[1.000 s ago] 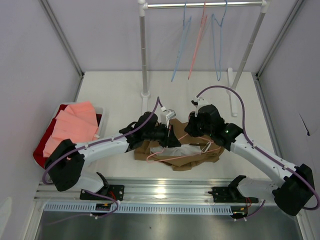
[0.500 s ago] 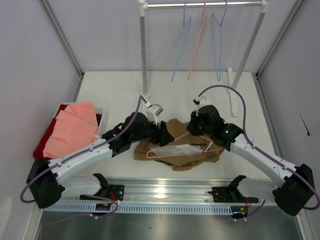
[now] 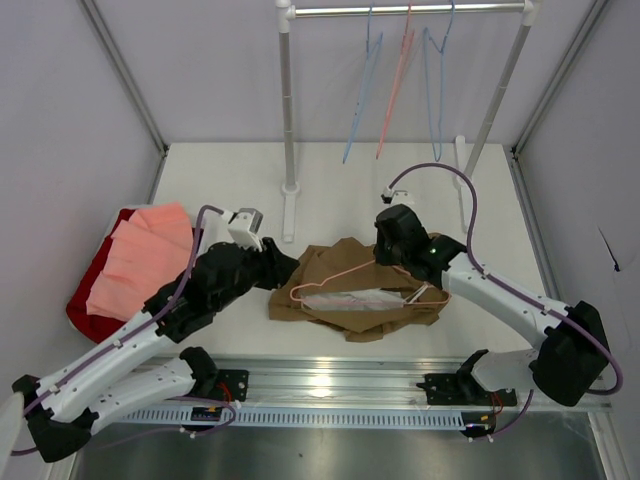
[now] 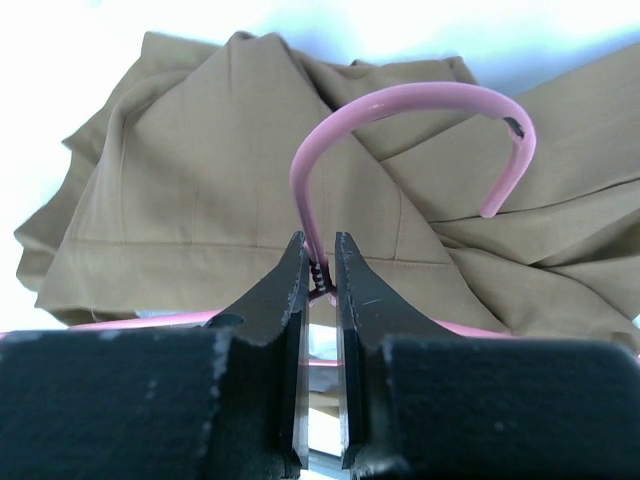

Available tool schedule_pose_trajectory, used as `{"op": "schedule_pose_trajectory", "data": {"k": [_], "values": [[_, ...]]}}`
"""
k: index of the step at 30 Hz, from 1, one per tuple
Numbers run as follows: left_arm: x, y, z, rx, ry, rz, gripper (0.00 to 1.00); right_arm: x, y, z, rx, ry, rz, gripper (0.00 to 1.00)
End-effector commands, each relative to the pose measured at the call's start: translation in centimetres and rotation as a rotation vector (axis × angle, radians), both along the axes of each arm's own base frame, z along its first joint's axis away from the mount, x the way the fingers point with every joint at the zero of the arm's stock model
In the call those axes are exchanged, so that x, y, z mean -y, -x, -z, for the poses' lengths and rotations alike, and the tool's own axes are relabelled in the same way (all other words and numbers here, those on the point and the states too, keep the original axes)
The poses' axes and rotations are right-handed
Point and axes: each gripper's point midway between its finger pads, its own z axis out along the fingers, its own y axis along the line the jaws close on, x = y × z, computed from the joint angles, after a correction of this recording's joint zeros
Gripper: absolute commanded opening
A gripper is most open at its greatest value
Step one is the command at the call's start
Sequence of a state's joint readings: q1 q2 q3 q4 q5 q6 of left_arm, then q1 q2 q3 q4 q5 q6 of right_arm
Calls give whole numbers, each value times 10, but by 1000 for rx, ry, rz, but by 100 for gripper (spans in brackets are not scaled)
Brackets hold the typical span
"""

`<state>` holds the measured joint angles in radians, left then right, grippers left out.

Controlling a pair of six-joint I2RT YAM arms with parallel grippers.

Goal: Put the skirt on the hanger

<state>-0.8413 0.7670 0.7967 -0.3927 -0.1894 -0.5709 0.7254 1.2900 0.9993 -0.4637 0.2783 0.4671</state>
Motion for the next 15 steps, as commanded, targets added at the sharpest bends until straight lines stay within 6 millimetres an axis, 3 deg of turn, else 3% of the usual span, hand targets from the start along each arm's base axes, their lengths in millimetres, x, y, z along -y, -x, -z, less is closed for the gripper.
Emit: {"op": "schedule_pose_trajectory", "data": {"k": [1, 4, 5, 12, 15], "values": [[-15, 2, 31, -92, -53, -82, 43, 4, -18, -23, 63, 2, 110, 0], [-8, 9, 48, -138, -43, -54, 31, 5, -24, -24, 64, 17, 149, 0], [-7, 13, 58, -154, -52, -48, 29, 4, -26, -23, 60, 16, 157, 0], [6, 24, 75, -181, -32, -10, 22, 0, -33, -25, 65, 29, 191, 0], [21, 28, 83, -195, -24, 28, 17, -1, -34, -25, 66, 31, 195, 0]]}}
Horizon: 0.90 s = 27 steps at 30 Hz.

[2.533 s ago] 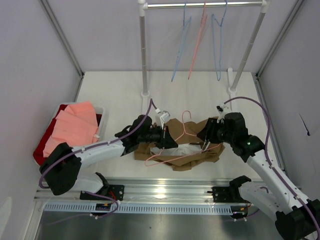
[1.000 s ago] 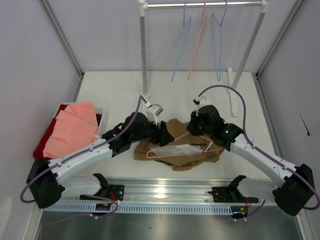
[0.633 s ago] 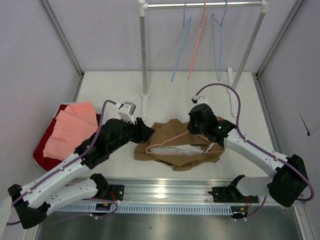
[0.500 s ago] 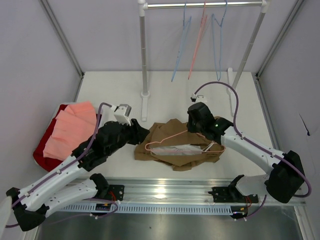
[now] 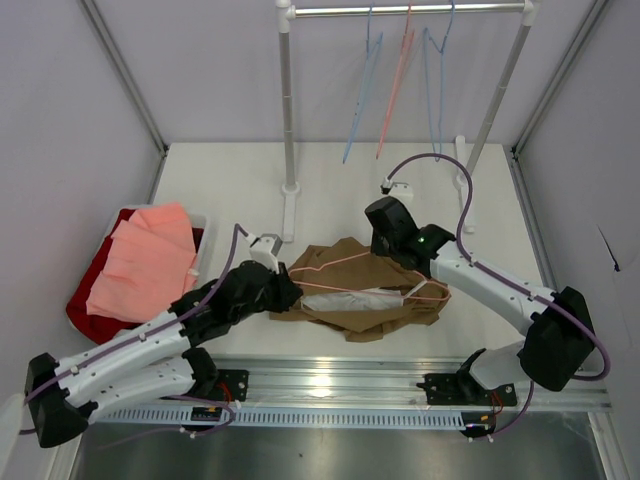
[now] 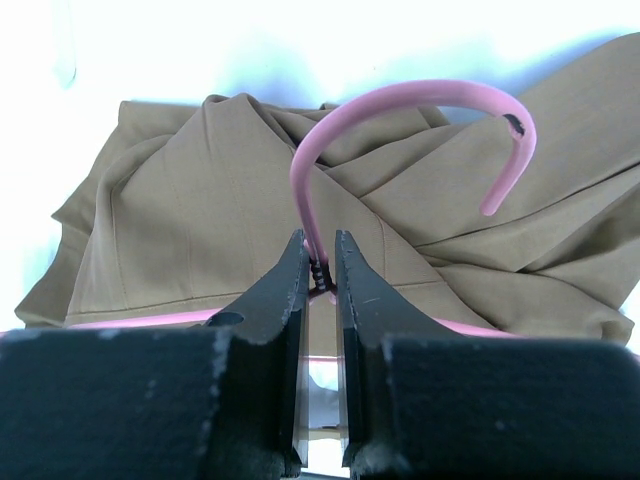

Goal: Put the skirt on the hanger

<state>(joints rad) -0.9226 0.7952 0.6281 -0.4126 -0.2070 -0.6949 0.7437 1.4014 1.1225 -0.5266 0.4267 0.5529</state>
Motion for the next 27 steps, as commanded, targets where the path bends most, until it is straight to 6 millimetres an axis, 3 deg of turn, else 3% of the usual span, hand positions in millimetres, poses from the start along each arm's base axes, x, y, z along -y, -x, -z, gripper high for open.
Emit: {"op": "schedule_pose_trajectory", "data": {"k": [1, 7, 18, 27], "values": [[25, 3, 0, -3, 59, 33, 16, -2, -10, -16, 49, -13, 52, 0], [53, 11, 4, -15, 83, 90, 11, -3, -11, -17, 51, -8, 55, 0], [63, 0, 40, -45, -4, 61, 15, -7, -8, -16, 49, -11, 38, 0], [64, 3, 69, -87, -42, 67, 14, -7, -6, -15, 46, -8, 31, 0]]}}
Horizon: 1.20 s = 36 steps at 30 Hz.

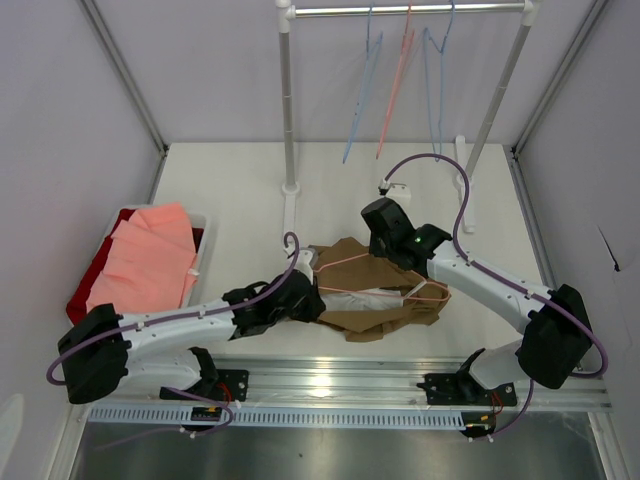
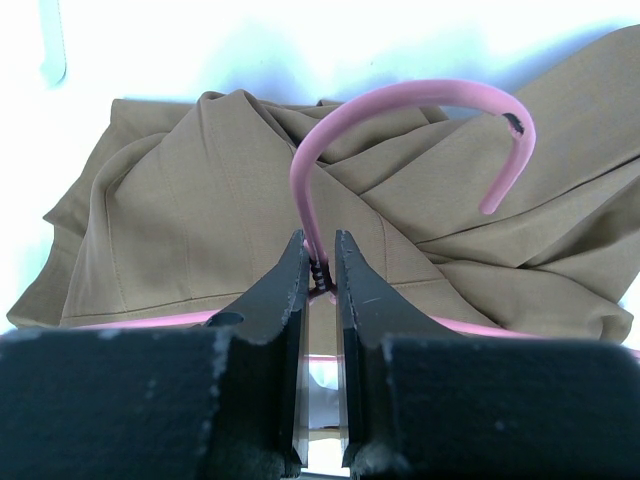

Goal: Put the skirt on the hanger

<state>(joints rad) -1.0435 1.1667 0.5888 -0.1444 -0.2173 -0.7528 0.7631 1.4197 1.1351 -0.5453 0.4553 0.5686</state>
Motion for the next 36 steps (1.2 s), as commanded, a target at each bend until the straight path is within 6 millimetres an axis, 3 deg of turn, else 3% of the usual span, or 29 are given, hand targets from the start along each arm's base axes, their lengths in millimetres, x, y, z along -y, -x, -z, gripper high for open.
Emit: {"op": "schedule_pose_trajectory", "data": {"k": [1, 7, 16, 28, 36], "values": [[7, -1, -3, 11, 48, -6, 14, -5, -9, -18, 51, -29, 22, 0], [1, 9, 10, -21, 38, 15, 14, -4, -7, -14, 46, -29, 19, 0], [-9, 23, 13, -38, 55, 41, 13, -6, -4, -11, 38, -35, 11, 0], [-27, 33, 39, -76, 2, 23, 9, -6, 1, -5, 29, -34, 10, 0], [-28, 23, 21, -12, 5, 9, 13, -7, 1, -4, 28, -31, 7, 0]]}}
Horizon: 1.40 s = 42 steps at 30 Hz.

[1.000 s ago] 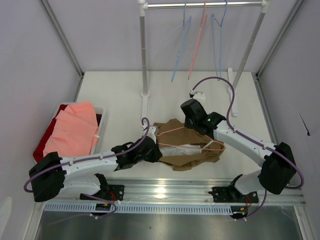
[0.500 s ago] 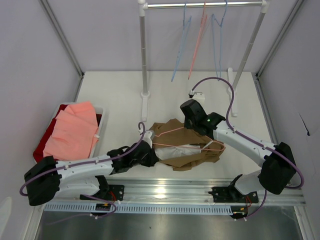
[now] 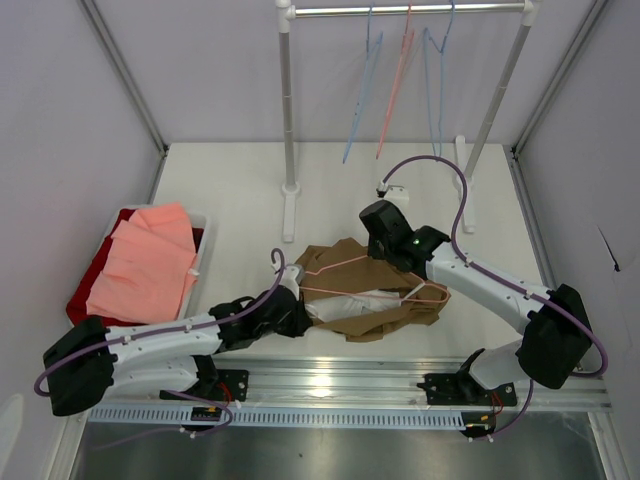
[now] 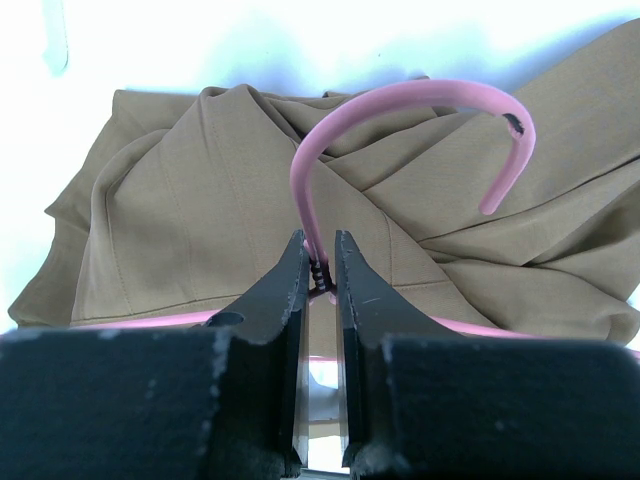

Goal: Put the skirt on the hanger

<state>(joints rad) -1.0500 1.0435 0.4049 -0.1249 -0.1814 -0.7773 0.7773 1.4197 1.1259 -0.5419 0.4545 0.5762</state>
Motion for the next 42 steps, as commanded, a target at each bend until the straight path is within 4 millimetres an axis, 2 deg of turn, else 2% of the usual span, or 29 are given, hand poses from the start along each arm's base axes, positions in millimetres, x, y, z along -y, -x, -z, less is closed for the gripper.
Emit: {"op": "schedule_pose_trajectory", "data": {"k": [1, 5, 11, 15, 25, 31, 36, 42], "values": [[5, -9, -19, 60, 15, -6, 15, -3, -3, -8, 34, -32, 18, 0], [13, -18, -34, 98, 18, -1, 19, -5, -4, -7, 33, -28, 15, 0], [21, -26, -41, 123, -2, 12, 22, -5, -5, -7, 33, -24, 12, 0], [25, -29, -41, 127, -27, 29, 24, -5, -5, -5, 30, -23, 13, 0], [19, -28, -27, 106, -113, 33, 24, -7, -6, -4, 26, -22, 8, 0], [24, -26, -21, 110, -139, 53, 28, -8, -6, -2, 23, -19, 6, 0], [29, -29, -19, 118, -136, 50, 32, -9, -7, -2, 23, -22, 6, 0], [29, -36, -21, 142, -162, 19, 30, -10, -7, -1, 20, -20, 2, 0]]}}
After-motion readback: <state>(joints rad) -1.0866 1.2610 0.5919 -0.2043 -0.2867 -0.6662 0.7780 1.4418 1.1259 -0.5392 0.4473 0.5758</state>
